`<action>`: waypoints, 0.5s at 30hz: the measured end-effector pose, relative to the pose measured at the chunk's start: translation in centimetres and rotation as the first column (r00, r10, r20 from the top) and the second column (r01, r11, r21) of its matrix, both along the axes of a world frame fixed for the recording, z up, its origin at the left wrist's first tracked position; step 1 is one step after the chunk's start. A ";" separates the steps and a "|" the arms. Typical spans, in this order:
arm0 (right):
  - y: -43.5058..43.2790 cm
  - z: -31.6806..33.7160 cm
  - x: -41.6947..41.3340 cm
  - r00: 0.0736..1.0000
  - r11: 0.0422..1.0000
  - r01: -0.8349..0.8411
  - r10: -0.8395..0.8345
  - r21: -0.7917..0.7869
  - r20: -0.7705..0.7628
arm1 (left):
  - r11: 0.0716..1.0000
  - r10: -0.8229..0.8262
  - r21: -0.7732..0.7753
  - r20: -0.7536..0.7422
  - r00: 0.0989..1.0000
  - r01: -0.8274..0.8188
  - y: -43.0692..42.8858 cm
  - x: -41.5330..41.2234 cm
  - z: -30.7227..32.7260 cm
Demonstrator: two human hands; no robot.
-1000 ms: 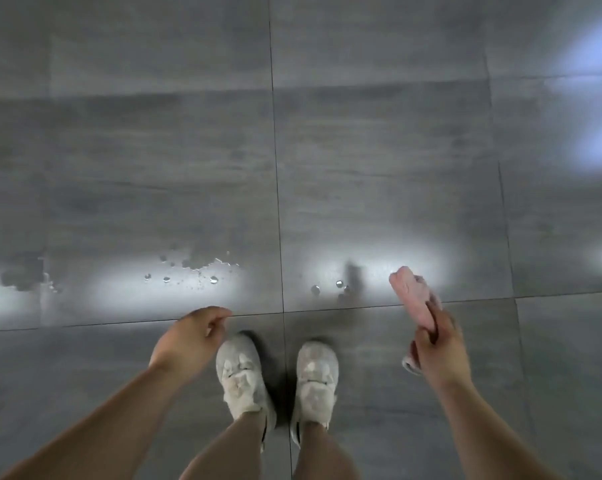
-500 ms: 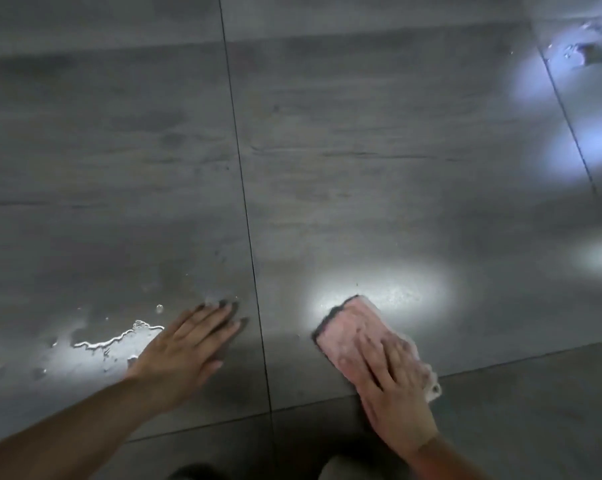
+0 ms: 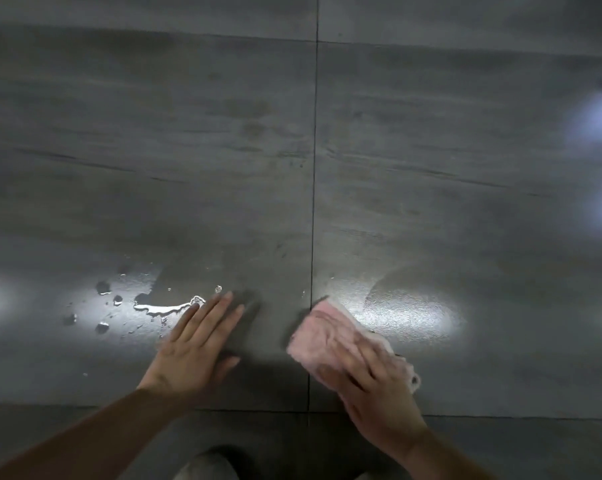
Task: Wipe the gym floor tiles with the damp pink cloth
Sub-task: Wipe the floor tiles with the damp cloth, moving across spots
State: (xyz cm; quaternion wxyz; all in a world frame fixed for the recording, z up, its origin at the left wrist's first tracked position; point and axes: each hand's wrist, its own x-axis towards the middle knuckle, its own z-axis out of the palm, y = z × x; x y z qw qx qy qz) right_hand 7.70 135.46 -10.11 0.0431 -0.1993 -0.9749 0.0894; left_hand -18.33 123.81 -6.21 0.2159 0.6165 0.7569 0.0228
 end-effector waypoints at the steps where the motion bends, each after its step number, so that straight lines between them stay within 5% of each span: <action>1: 1.5 -0.2 -0.8 0.995 0.995 -0.102 0.102 0.014 -0.007 | 0.998 0.057 0.010 -0.002 0.998 -0.057 0.2 0.0 0.2; 4: 7.3 -0.5 -1.3 0.992 0.987 -0.129 0.128 0.093 0.020 | 0.979 0.203 -0.029 -0.013 0.979 -0.203 -0.6 -1.0 0.4; 6: 11.0 0.5 -1.9 0.989 0.989 0.138 -0.141 0.058 0.042 | 0.953 0.296 -0.045 -0.051 0.954 -0.298 -2.2 -2.3 0.4; 8: 12.1 1.9 -3.9 0.838 0.838 0.543 -0.538 -0.057 0.090 | 0.879 0.472 -0.016 -0.096 0.876 -0.476 -4.0 -3.4 0.7; 10: 10.0 2.7 -7.2 0.675 0.659 0.737 -0.709 -0.149 0.202 | 0.696 0.715 -0.060 -0.042 0.698 -0.716 -5.4 -4.4 1.6; 13: 4.2 1.4 -10.6 0.943 0.939 0.333 -0.332 -0.092 0.027 | 0.497 0.861 -0.172 -0.023 0.507 -0.851 -7.1 -5.6 2.3; 15: 0.8 -0.1 -11.4 0.998 1.000 -0.018 0.018 -0.006 0.053 | 0.437 0.884 -0.233 -0.064 0.462 -0.869 -8.5 -6.5 1.9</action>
